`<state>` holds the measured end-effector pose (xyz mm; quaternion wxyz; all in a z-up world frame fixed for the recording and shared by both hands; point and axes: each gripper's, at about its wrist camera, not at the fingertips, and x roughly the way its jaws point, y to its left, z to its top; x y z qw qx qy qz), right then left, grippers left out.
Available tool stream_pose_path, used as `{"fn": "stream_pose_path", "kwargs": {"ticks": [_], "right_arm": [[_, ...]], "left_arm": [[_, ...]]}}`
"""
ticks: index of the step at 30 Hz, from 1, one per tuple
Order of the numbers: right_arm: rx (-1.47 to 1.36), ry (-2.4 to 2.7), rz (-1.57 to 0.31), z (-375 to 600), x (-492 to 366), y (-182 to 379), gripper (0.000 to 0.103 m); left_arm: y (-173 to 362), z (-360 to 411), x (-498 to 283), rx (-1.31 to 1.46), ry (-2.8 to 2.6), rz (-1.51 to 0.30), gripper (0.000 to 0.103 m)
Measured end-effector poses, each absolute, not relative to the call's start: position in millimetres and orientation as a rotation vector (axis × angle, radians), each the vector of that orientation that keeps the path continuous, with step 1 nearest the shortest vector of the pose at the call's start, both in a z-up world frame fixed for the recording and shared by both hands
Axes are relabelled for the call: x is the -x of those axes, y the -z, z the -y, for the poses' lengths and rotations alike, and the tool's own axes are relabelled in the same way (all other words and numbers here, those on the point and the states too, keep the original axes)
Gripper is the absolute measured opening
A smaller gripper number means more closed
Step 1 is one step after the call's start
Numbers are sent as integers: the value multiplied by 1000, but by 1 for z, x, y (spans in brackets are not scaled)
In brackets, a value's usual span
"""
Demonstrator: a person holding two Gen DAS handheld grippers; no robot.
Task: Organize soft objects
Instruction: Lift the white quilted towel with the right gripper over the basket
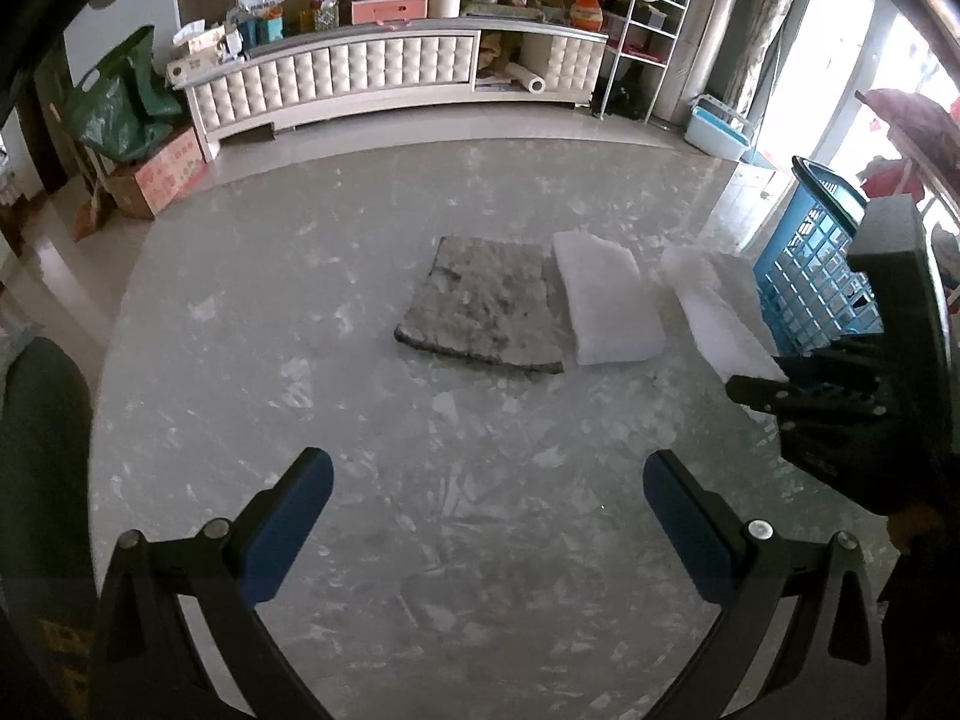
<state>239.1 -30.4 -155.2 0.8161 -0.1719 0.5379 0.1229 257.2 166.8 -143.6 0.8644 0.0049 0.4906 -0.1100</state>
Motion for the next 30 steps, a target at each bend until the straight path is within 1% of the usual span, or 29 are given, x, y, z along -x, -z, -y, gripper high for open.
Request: {"fn": "stream_pose_path", "kwargs": {"ticks": [8,13,16,20,24,30], "right_arm": [[259,-344,-1127,33,-220,126,14],[176,-405,-1112,42,-216,102,14],[132,-437,-1100,52,-217,88,14],[103,-454,-1074,61,-212,72,14],[59,-467,-1052,76,-211,53,14],[18,-466,-980,106,-211,19,14]], "left_arm": [[121,-158,-250,-41,238,-987,103],[105,-156,-245,18,309,-987,103],[99,-151,-244,4,280,-981,103],[96,-150,-248,16,297,-1023,103],[93,-148,-252,-14,272,-1022,103],[103,-149,-268,-85,248,-1054,103]]}}
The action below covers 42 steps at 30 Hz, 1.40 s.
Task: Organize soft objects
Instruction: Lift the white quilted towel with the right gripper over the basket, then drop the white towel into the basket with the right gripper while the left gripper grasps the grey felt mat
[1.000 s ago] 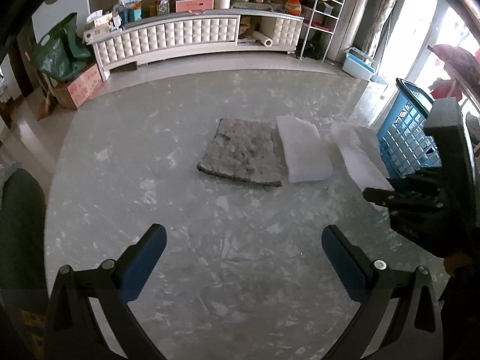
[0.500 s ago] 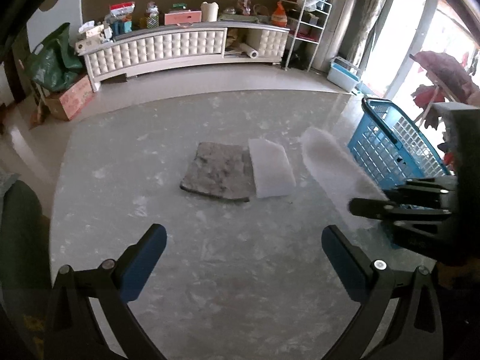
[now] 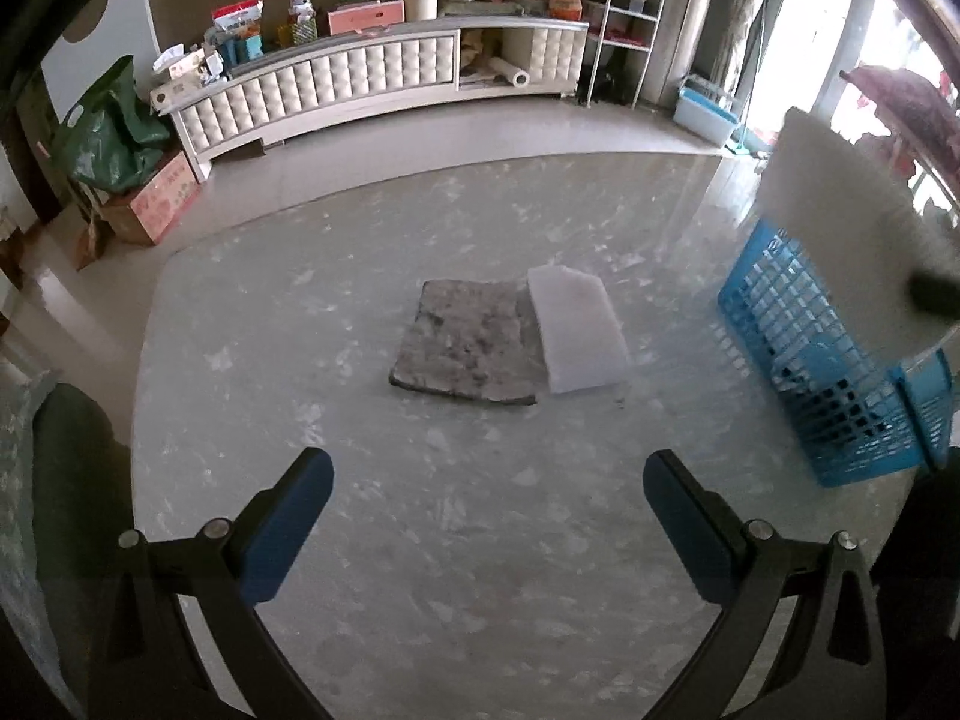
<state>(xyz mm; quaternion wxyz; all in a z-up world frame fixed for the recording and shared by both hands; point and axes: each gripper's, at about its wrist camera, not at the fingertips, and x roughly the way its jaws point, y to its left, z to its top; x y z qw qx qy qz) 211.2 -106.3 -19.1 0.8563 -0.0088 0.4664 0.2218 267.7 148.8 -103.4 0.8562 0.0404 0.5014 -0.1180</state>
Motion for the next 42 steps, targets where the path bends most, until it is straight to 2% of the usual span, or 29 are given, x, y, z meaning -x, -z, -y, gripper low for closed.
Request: {"fn": "stream_pose_path", "kwargs": {"ticks": [10,28,35,42], "right_arm": [[20,-367,-913,160,-206,-6,14],[24,-295,-995,189,-203,20,14],[73,-288,-1005,196,-201,23,14],[138,-303,-1088,186,-211,50,15]], "left_arm": [[131,-145,-308,-145,248,-1083,103],[198,-141,-371,-196,262,-1151,103],[208,-140,-382,-196,287,-1158,103],[208,-142,-386,-185,278,-1152,102]]}}
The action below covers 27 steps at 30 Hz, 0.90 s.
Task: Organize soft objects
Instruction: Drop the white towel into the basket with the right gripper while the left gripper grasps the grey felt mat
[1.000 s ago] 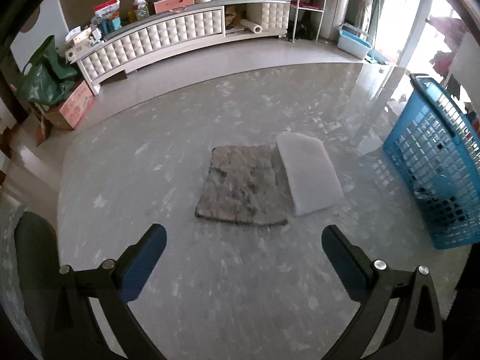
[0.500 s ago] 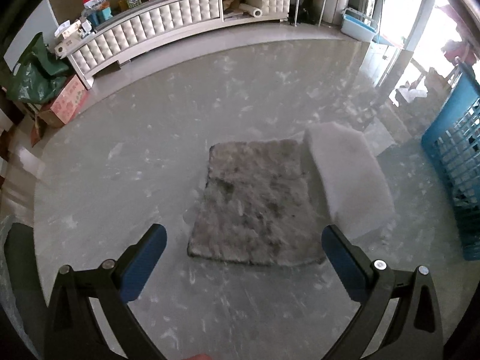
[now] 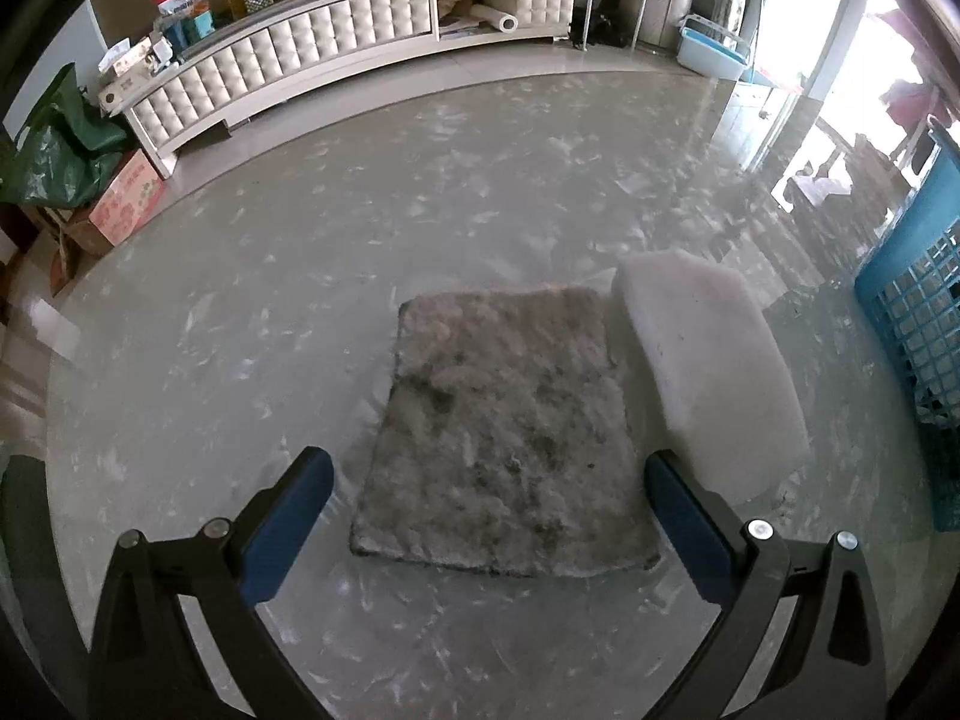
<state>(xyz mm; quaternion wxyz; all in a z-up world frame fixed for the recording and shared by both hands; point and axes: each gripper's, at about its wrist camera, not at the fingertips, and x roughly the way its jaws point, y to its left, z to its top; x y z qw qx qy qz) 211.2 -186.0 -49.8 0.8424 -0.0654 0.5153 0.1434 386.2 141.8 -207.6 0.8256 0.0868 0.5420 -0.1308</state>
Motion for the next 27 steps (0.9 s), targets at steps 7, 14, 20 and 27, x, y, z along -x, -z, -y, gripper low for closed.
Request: {"fn": "stream_pose_path", "kwargs": {"ticks": [7,14,20,27], "right_arm": [[179,-289,-1180,180,-222,76,15],[215,-320,-1257,167,-230,85,16],[203,-347,-1315,160,-234,96,23],[165,-363,-1311,161,-235,96,39]], "left_arm": [[204,-137,-376,-191,291,-1130,89],[199,-135,-366,-204,337,-1086,56],[196,-140,-362,-199,356,-1058,32],[193,-141,-364,-177,328,-1065,20]]}}
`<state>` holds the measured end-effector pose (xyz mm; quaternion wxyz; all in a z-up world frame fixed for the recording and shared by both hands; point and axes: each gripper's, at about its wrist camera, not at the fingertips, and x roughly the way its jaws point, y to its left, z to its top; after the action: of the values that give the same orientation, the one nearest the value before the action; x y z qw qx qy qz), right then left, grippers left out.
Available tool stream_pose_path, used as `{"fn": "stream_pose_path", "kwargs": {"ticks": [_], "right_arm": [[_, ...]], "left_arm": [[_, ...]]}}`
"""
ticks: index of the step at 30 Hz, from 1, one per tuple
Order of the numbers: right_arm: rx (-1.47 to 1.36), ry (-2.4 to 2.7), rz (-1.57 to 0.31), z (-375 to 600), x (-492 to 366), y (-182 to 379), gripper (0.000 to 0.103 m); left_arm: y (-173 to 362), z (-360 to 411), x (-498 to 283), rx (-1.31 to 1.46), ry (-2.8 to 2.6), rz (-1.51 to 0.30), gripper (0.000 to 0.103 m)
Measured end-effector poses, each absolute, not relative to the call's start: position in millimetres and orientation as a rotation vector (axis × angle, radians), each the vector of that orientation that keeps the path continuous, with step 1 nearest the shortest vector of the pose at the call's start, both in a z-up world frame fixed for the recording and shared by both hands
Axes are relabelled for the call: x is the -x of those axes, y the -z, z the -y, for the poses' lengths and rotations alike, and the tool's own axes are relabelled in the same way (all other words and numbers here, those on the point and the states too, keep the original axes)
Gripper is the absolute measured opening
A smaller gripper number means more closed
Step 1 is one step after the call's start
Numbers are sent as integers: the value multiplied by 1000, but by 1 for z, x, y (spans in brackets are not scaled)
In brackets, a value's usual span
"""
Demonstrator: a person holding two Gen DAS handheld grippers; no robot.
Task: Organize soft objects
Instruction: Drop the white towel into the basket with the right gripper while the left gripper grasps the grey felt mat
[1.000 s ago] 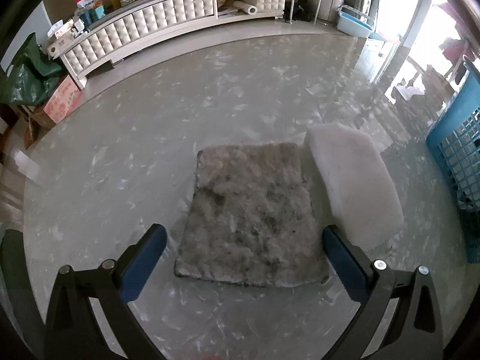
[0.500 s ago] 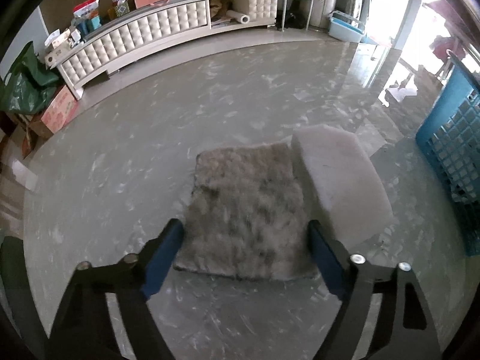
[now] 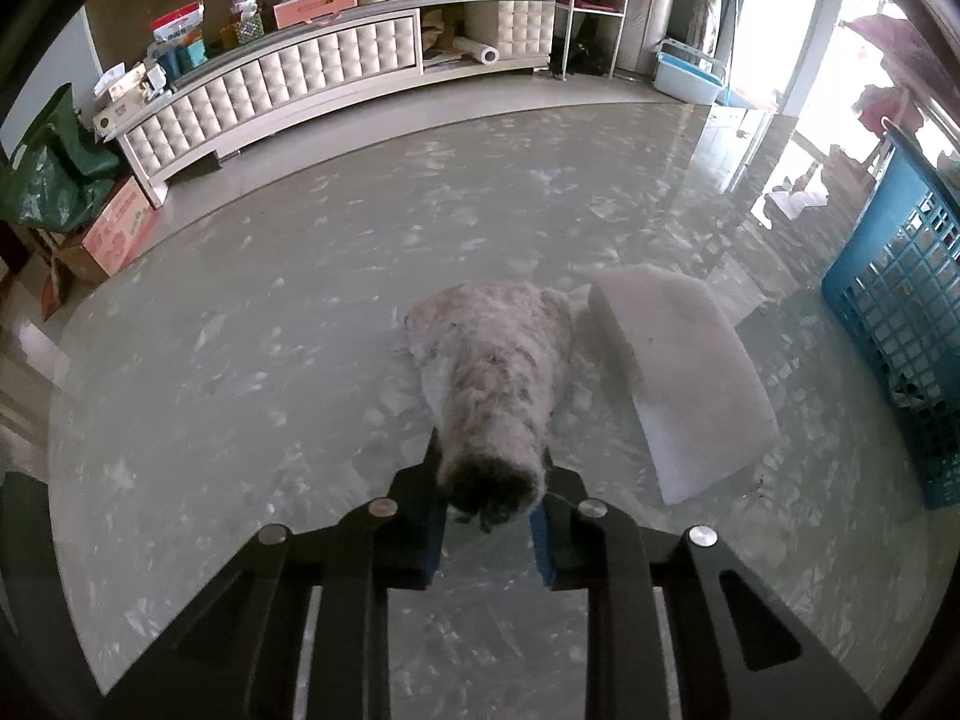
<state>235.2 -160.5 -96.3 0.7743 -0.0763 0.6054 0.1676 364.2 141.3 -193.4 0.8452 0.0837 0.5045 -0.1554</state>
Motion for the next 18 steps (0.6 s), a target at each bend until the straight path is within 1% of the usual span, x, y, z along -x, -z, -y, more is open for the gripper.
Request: {"fn": "stream_pose_path", "kwargs": {"ticks": [1,4,5,6,8,9,11,13,15,18], "right_arm": [[161,-364,-1312,158,-236,96,42],[136,-343,-1315,159,-238,96,46],[127,-340,-1316,159,-239,95,50],[119,-340,-1315,157,-240,97,62],[115,-339,-1302,157,-239,93,76],[123,-334,-1292,157,-237,91,80],[142,-322,-1281,157,-236,86,82],[140,-313,-1269,162,-234,81,86],[133,-292,-1248,168,-232,76,100],[74,-281,-1217,180,-228,71,103]], "left_arm": [[193,-141,-364,-171,324,-1066,18],[193,-143,-362,-168,315,-1070,15],[193,-143,-362,-166,313,-1072,14],[193,-144,-361,-160,309,-1075,14],[192,-147,-359,-144,307,-1083,13],[191,-148,-358,-136,307,-1082,13],[189,-151,-354,-134,304,-1078,13],[186,-152,-351,-132,286,-1081,13],[180,-152,-347,-125,278,-1071,13],[164,-152,-337,-103,288,-1041,13]]}}
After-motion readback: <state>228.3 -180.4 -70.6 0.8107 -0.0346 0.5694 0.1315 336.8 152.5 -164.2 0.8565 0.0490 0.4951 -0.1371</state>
